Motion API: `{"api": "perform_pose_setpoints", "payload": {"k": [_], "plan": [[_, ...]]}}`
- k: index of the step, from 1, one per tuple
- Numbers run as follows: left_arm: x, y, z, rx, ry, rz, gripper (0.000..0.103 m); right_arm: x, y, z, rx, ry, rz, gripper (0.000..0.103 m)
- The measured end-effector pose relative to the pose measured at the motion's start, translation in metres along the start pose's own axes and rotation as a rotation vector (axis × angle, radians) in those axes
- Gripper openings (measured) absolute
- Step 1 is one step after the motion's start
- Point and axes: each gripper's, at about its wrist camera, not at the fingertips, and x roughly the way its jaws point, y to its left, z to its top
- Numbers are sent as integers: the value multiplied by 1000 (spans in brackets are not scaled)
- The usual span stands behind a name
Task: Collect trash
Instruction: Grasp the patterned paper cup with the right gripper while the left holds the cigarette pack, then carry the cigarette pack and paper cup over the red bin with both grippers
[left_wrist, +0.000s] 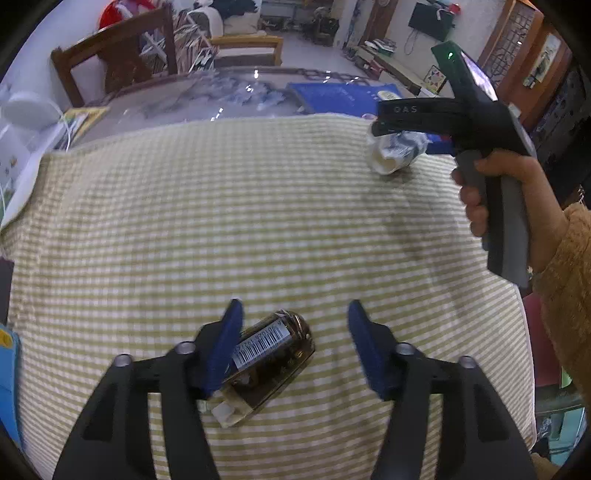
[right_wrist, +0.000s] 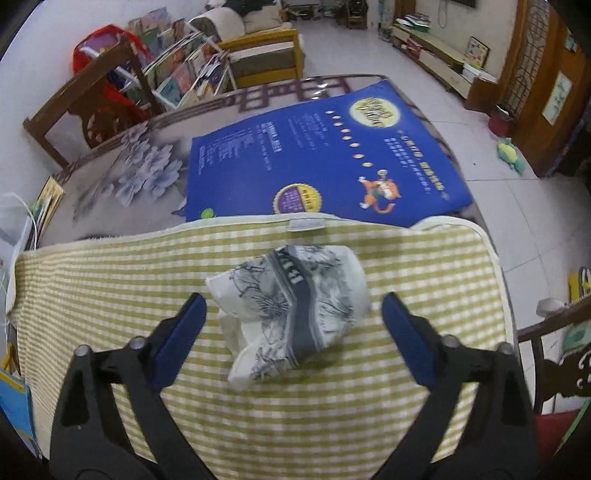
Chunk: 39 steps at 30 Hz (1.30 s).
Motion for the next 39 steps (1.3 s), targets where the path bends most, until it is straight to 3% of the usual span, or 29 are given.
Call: {"api": "perform_pose_setpoints", "payload": {"k": [4,7,11,13,14,16,17,18,23,28,39], "plan": [[6,13,-9,-32,28,-24,65,-5,2,-2,-31,-20,13,70],[9,19,-14,-49,32,-27,75,-15,2,-5,-28,-34,48,69],[15,19,-20,-25,63,-22,75,-35,7,-14,-44,-51,88,69],[19,16,-25,-11,77,-12,67,-50,10,-23,-62,-67,101,69],[21,15,-26,-13,85,-12,52,-56,12,-27,-72,-76,105,69],[19,14,-30,-14,78,2,38,-75,17,-41,-96,-96,112,69],[19,15,-30,-20,87,-16,26,-82,19,-47,-106,-105,115,69],[18,15,-31,-34,94,-31,24,-91,21,-54,-117,-115,118,69],[-7,7,-28,-26,20,-20,21,-135,28,-93,-145,-155,134,70],[-36,-14,-23,13,-43,11,22,-167,18,-121,-96,-177,148,70],[-96,-57,-22,51,-168,-10,22,-212,-11,-166,-28,-233,116,70]]}}
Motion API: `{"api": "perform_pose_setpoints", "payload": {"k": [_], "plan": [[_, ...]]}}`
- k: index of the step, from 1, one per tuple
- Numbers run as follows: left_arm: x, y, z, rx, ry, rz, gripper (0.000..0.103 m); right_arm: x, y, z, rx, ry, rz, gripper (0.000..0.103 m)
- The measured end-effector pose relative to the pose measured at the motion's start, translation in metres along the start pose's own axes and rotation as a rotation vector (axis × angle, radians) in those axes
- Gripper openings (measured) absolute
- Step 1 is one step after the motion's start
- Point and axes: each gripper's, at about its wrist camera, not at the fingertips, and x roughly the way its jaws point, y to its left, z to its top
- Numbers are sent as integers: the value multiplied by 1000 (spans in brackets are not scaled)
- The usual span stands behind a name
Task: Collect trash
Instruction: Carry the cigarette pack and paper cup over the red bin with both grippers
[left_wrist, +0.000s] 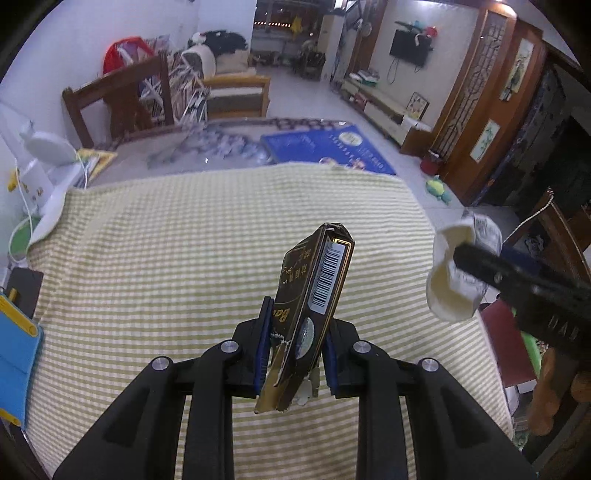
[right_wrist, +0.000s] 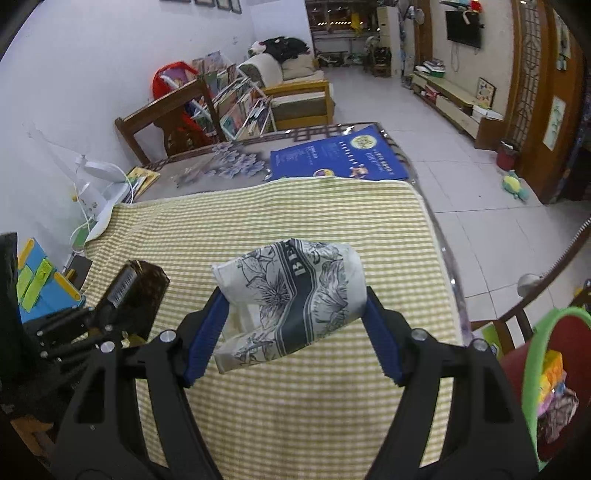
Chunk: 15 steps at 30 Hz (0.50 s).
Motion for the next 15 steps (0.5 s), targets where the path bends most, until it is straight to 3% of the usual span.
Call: {"api": "perform_pose_setpoints", "payload": {"k": [15], "plan": [[-26,-96,3,76,-64,-77,22,-78,-94,-35,76,-89,-123,71]]}}
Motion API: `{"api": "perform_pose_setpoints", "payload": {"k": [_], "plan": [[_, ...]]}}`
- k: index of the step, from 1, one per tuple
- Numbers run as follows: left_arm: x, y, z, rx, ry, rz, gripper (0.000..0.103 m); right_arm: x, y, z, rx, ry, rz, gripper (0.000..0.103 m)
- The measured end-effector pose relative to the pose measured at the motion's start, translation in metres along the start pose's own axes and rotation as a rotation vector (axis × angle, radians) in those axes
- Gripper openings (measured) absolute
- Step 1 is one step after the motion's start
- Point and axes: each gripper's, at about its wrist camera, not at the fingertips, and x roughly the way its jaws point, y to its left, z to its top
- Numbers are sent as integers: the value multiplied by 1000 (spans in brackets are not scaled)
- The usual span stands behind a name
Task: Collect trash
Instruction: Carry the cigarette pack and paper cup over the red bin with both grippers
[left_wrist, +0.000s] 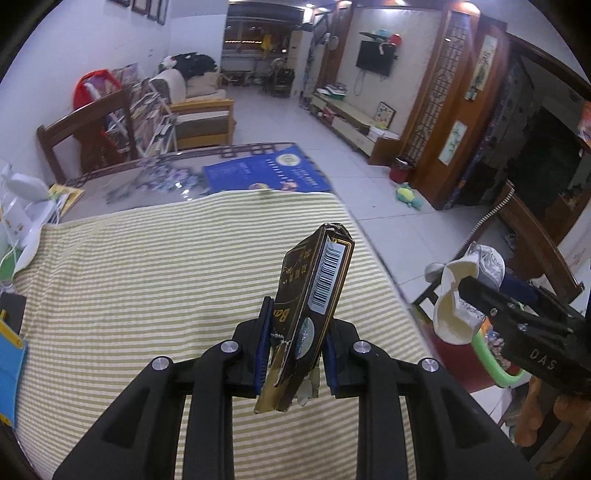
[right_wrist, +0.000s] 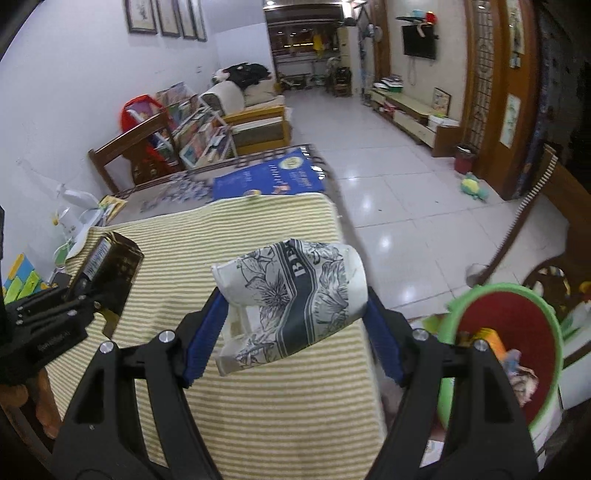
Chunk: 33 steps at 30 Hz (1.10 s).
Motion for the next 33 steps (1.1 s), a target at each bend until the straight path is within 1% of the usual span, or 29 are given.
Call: {"api": "perform_pose_setpoints", "payload": {"k": [9,11,15,21,27,33], "plan": [[7,-80,0,70,2,-47,22,-21,-74,-16,62,-5,-60,71],[10,-95,0,81,5,-65,22,-26,-91,-17,69,-10,-78,72],[23,-133,4,91,28,-134,22,-33,-132,-24,95,-1,-111,72],[34,-187,-1,142,43,-183,22,-44,-185,-35,141,8,-166,72],[52,-229,-3,175,86,-231,22,-54,-230,-41,180,8,-218,72],[68,-265,-2,225,116,-272,22,-57,-262,-44,205,21,-242,72]]}}
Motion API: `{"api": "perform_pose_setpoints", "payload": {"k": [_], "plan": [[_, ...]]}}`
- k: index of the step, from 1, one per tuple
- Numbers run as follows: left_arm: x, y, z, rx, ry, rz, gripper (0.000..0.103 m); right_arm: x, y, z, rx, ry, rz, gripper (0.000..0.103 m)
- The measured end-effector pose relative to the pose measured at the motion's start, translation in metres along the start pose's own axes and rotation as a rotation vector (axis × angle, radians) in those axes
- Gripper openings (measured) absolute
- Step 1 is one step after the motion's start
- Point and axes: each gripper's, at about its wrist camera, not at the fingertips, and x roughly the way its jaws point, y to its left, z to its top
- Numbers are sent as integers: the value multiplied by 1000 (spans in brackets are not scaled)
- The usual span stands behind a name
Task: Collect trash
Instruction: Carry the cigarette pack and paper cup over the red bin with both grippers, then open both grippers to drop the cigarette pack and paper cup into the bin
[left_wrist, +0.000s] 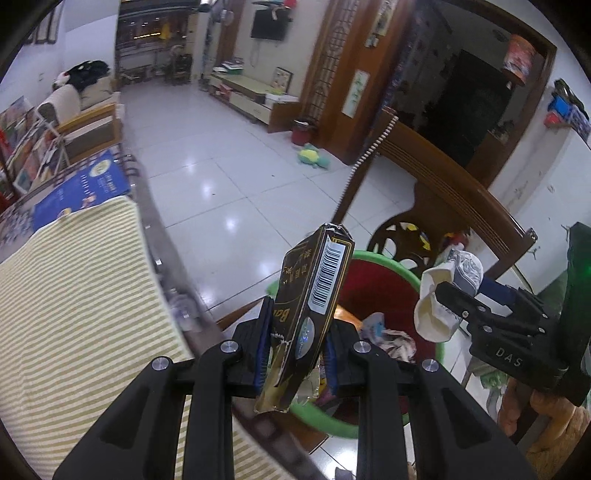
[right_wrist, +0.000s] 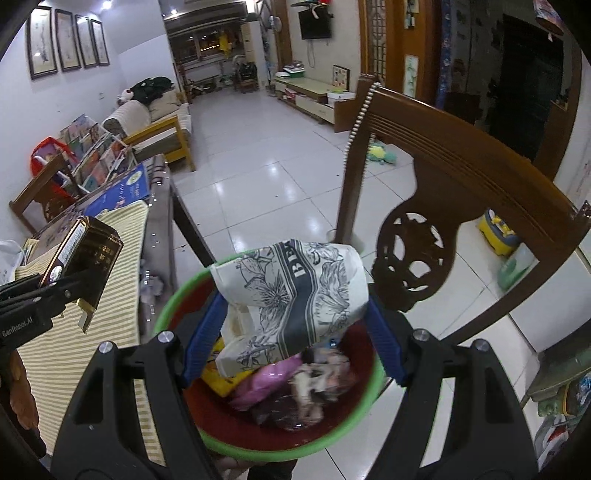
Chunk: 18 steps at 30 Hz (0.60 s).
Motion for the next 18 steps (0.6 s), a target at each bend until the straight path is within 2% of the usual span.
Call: {"api": "perform_pose_setpoints", "payload": {"k": [9,18], "plan": [[31,-31,11,48,49,-37,22,11,-23,2,26,36,2,73],[49,-39,16,56,100,-40,22,21,-27,1,19,69,21,73]]}}
